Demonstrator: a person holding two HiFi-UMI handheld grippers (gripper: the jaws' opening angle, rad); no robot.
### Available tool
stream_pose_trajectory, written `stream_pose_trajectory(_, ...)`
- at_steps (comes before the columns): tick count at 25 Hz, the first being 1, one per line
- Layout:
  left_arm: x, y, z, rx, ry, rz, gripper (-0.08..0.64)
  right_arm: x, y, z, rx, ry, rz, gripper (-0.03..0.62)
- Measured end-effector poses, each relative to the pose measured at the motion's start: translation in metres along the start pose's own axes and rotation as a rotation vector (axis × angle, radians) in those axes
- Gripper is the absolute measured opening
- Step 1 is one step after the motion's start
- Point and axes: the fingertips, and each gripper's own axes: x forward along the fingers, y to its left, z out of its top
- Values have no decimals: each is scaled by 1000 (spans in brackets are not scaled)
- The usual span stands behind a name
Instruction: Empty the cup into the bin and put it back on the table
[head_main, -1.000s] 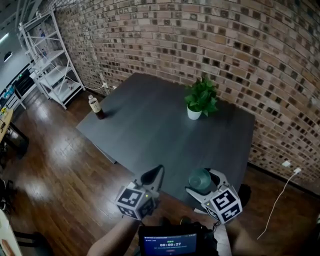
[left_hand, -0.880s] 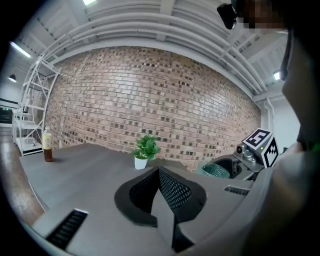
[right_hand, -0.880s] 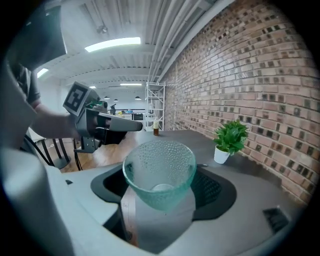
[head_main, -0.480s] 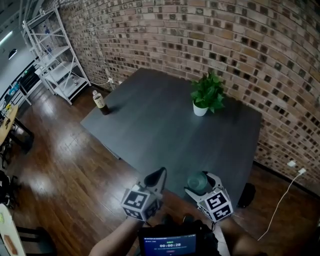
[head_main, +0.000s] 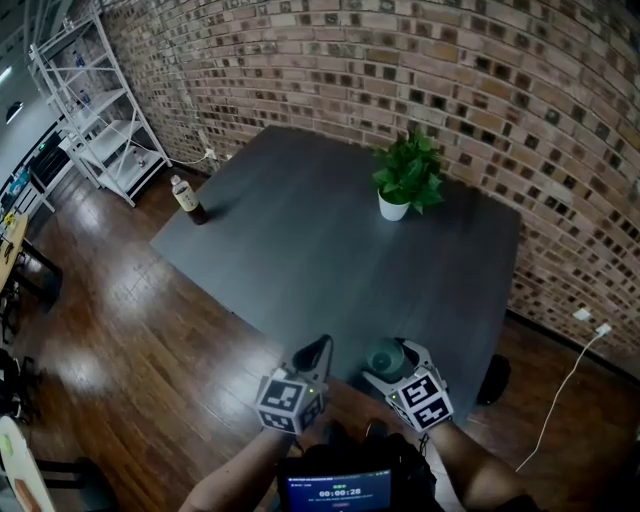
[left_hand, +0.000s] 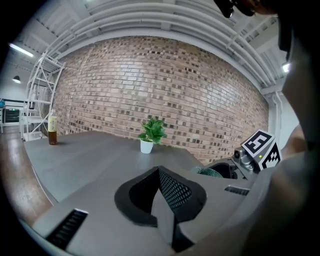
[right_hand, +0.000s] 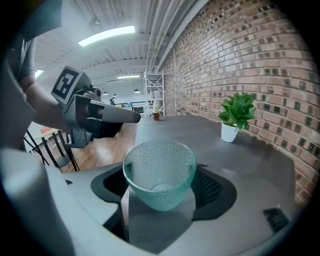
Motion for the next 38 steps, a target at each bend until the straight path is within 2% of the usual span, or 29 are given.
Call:
stream_pose_trajectory(10,20,2,-36,6,43,-27,8,29,0,-15,4,-3,28,387)
stream_pose_trajectory(19,28,9,-58,-22,82,-31,8,37,2,-29,6,8,64,388)
stream_pose_trajectory(22,30,8,-58,-43,88,-35,8,39,7,-33,-8,4,91,388)
stream_pose_trajectory(32,31,8,-65,-40,111,-37,8,42,7,-38,17,-21,102,394)
stream_pose_trajectory(38,31,5,-60,-47,110,-42,8,44,7,-42,0,7,103,397)
